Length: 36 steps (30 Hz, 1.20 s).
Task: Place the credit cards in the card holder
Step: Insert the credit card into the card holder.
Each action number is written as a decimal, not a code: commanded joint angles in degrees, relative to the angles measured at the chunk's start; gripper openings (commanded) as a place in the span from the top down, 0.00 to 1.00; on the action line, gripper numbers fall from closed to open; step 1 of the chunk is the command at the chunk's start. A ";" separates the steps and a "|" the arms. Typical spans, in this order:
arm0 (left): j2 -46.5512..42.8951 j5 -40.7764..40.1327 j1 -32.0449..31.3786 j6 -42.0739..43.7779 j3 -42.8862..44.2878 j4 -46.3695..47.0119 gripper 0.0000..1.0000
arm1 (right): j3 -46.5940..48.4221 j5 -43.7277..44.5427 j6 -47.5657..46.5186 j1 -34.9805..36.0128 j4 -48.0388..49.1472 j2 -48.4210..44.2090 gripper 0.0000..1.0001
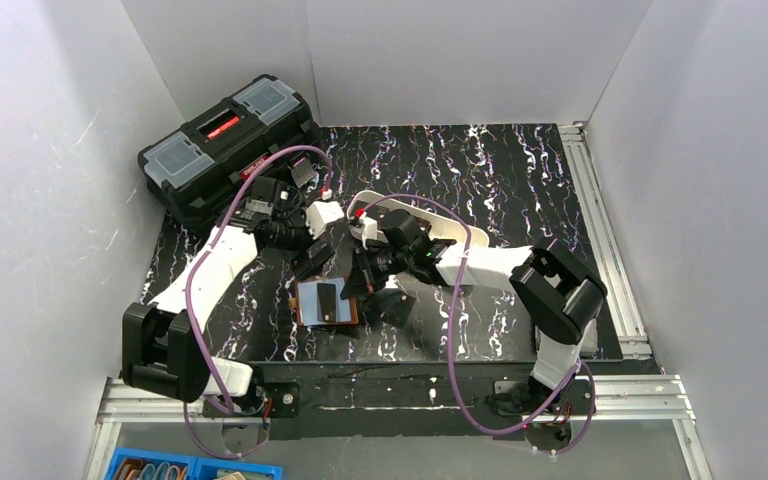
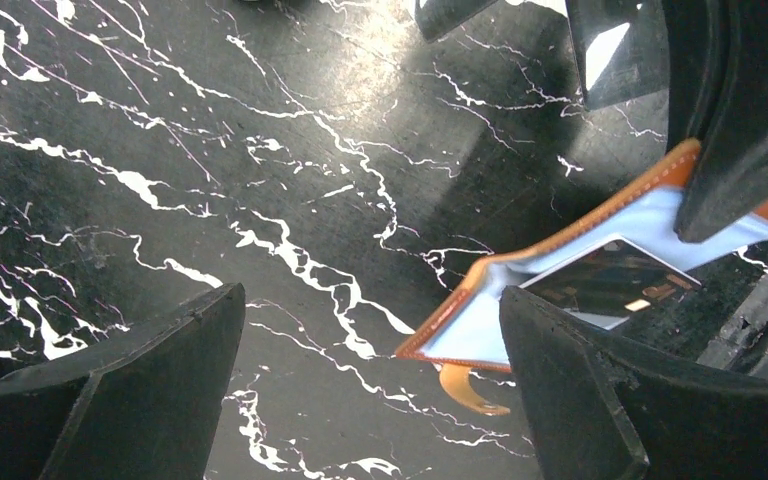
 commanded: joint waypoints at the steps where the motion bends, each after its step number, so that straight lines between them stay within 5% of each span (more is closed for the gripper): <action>1: -0.54 1.04 -1.00 -0.81 -0.57 1.47 0.01 | 1.45 -0.32 -1.91 0.87 2.06 -2.60 0.99; 13: -6.73 -1.68 -1.78 2.73 -10.54 3.84 0.01 | 1.18 -1.70 2.52 0.07 5.79 -1.02 0.99; 17: -8.74 -8.12 -1.33 4.35 -10.70 7.36 0.01 | 0.37 -2.08 3.11 -0.53 6.08 -0.65 0.99; 24: -9.94 3.33 -1.01 -4.44 0.21 -0.12 0.01 | 1.45 -1.99 2.89 -0.60 4.54 -0.36 0.99; 28: -12.84 11.94 -1.81 -9.69 -2.74 -0.32 0.01 | 2.62 -2.12 4.32 -0.69 4.25 0.04 0.99; 36: -16.93 12.16 -4.29 -10.48 -9.62 3.02 0.01 | 3.51 -5.01 9.32 -2.75 6.48 -0.55 0.99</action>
